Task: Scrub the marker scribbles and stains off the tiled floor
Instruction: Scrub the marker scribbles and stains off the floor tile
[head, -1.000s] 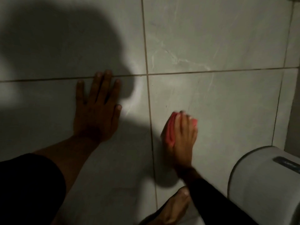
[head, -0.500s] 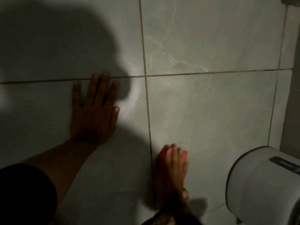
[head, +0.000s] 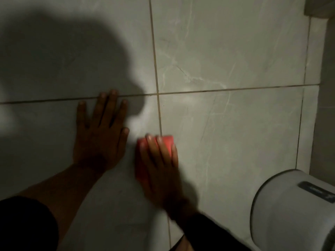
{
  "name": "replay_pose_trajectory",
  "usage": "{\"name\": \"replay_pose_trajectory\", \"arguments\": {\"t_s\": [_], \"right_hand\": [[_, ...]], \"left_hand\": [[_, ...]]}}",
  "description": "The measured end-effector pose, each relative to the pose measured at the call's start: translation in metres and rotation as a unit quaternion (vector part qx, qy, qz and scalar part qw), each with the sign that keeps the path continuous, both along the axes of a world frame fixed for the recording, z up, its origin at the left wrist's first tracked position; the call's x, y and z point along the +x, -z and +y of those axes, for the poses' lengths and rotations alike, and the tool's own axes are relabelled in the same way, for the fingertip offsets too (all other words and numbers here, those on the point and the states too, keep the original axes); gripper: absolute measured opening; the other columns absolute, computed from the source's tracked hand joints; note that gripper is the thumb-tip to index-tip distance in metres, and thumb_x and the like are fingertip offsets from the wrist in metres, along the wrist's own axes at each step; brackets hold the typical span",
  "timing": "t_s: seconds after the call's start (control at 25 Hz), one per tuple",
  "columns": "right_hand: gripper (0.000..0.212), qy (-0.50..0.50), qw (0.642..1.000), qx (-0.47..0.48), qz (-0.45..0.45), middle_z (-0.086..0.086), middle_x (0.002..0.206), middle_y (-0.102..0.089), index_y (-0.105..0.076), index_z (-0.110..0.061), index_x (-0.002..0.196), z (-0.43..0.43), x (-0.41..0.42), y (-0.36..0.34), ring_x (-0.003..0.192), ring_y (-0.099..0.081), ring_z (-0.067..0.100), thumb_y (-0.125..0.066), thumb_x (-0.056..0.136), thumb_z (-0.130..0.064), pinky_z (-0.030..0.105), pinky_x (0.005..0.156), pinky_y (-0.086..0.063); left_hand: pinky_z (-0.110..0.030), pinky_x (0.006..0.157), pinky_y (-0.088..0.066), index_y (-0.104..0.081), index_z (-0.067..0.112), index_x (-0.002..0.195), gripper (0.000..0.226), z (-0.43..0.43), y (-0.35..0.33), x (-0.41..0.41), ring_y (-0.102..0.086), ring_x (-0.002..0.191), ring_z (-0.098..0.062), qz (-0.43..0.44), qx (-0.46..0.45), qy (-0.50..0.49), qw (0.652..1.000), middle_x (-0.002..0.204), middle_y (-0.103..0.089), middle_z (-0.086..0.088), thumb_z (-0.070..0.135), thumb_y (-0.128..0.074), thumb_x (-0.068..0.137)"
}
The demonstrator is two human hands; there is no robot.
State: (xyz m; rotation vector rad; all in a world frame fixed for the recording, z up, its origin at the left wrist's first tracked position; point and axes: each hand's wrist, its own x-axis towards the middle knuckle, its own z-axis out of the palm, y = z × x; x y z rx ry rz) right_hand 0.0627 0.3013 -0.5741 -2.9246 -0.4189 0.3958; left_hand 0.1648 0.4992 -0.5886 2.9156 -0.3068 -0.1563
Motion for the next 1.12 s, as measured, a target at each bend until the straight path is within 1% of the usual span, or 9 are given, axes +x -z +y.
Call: {"name": "replay_pose_trajectory", "arguments": {"t_s": [0.08, 0.16, 0.28, 0.4, 0.64, 0.76, 0.92, 1.0, 1.12], "right_hand": [[0.090, 0.023, 0.998, -0.024, 0.058, 0.002, 0.183, -0.001, -0.010, -0.023, 0.172, -0.017, -0.078, -0.025, 0.169, -0.007, 0.032, -0.051, 0.097, -0.053, 0.068, 0.122, -0.026], [0.084, 0.057, 0.996, -0.004, 0.075, 0.004, 0.182, -0.001, -0.010, -0.022, 0.172, -0.026, -0.072, -0.023, 0.167, -0.015, 0.036, -0.045, 0.102, -0.051, 0.069, 0.121, -0.027], [0.071, 0.130, 0.991, 0.010, -0.013, 0.013, 0.179, -0.022, -0.025, -0.014, 0.169, -0.010, 0.083, -0.001, 0.165, -0.022, 0.038, -0.036, 0.105, -0.043, 0.068, 0.127, -0.020], [0.087, 0.141, 0.986, -0.009, -0.092, 0.014, 0.178, -0.023, -0.025, -0.013, 0.169, -0.004, 0.182, 0.008, 0.167, -0.016, 0.036, -0.048, 0.093, -0.047, 0.064, 0.132, -0.012], [0.061, 0.124, 0.991, -0.049, 0.015, 0.014, 0.168, -0.035, -0.029, -0.014, 0.165, -0.037, -0.056, -0.023, 0.155, -0.037, 0.045, -0.030, 0.112, -0.045, 0.068, 0.130, -0.015], [0.067, 0.130, 0.988, -0.084, 0.022, 0.016, 0.175, -0.028, -0.027, -0.012, 0.167, -0.063, 0.016, -0.009, 0.160, -0.030, 0.045, -0.022, 0.112, -0.050, 0.066, 0.132, -0.014], [0.081, 0.186, 0.979, -0.026, -0.078, 0.014, 0.180, -0.014, -0.015, -0.011, 0.171, -0.077, 0.157, 0.008, 0.168, -0.009, 0.036, -0.036, 0.101, -0.047, 0.061, 0.136, -0.005], [0.076, 0.192, 0.977, -0.064, -0.063, 0.014, 0.181, -0.007, -0.012, -0.010, 0.171, -0.067, 0.103, 0.011, 0.168, -0.010, 0.037, -0.034, 0.107, -0.044, 0.062, 0.135, -0.008], [0.068, 0.192, 0.972, -0.126, 0.054, 0.013, 0.177, -0.001, -0.021, -0.006, 0.169, -0.061, -0.047, -0.020, 0.163, -0.024, 0.045, -0.012, 0.111, -0.040, 0.068, 0.132, -0.015]], "left_hand": [[-0.069, 0.131, -0.006, -0.026, 0.016, 0.172, 0.074, -0.003, -0.002, -0.001, -0.016, 0.169, -0.035, 0.006, 0.007, 0.000, 1.000, 0.183, -0.015, -0.013, 0.040, -0.039, 0.103], [-0.068, 0.131, -0.006, -0.027, 0.016, 0.172, 0.074, -0.004, -0.003, 0.000, -0.015, 0.169, -0.035, 0.010, 0.006, -0.004, 1.000, 0.183, -0.015, -0.013, 0.040, -0.040, 0.103], [-0.066, 0.131, -0.002, -0.028, 0.017, 0.172, 0.074, -0.002, -0.001, 0.000, -0.015, 0.169, -0.035, 0.006, 0.010, 0.003, 1.000, 0.183, -0.015, -0.013, 0.040, -0.041, 0.103], [-0.065, 0.131, 0.000, -0.027, 0.018, 0.172, 0.074, -0.002, -0.001, -0.001, -0.016, 0.169, -0.035, 0.006, 0.005, -0.001, 1.000, 0.182, -0.015, -0.013, 0.040, -0.041, 0.102], [-0.069, 0.131, -0.004, -0.025, 0.017, 0.172, 0.074, -0.002, 0.003, -0.001, -0.015, 0.169, -0.036, 0.004, 0.009, 0.002, 1.000, 0.183, -0.013, -0.014, 0.041, -0.037, 0.103], [-0.068, 0.132, -0.002, -0.024, 0.017, 0.173, 0.073, -0.001, 0.004, 0.000, -0.014, 0.170, -0.036, 0.002, 0.010, 0.009, 1.000, 0.183, -0.012, -0.013, 0.043, -0.034, 0.105], [-0.067, 0.131, 0.000, -0.020, 0.019, 0.173, 0.073, 0.000, 0.007, -0.002, -0.013, 0.170, -0.035, -0.004, 0.017, 0.010, 1.000, 0.183, -0.010, -0.012, 0.044, -0.030, 0.106], [-0.067, 0.131, -0.001, -0.022, 0.019, 0.173, 0.073, 0.000, 0.007, -0.001, -0.014, 0.170, -0.035, -0.001, 0.013, 0.005, 1.000, 0.183, -0.011, -0.012, 0.044, -0.032, 0.105], [-0.069, 0.131, -0.003, -0.024, 0.018, 0.173, 0.072, -0.002, 0.005, -0.002, -0.015, 0.169, -0.035, 0.004, 0.012, 0.003, 1.000, 0.183, -0.012, -0.012, 0.043, -0.032, 0.105]]}}
